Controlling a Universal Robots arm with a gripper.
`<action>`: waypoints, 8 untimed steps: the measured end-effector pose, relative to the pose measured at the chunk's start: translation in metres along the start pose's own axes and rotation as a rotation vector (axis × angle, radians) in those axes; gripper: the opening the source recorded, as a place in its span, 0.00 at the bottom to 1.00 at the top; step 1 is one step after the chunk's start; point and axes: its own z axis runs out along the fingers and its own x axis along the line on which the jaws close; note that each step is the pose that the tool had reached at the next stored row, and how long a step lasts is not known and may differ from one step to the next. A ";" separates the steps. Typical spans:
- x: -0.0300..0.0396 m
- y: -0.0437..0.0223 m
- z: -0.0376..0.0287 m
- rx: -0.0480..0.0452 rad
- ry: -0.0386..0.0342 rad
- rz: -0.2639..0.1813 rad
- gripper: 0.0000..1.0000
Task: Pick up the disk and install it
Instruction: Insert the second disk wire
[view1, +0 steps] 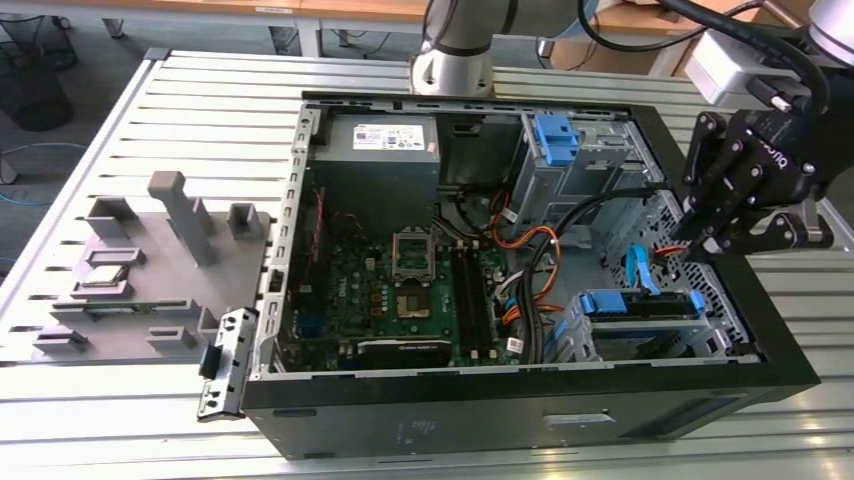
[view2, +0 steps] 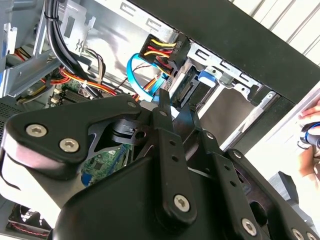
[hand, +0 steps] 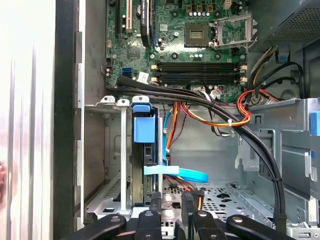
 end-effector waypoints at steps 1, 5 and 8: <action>-0.0005 -0.0001 0.0000 -0.0008 0.0015 0.000 0.31; -0.0026 -0.0007 0.0000 -0.0034 0.0077 0.000 0.31; -0.0048 -0.0011 0.0000 -0.0058 0.0148 0.000 0.31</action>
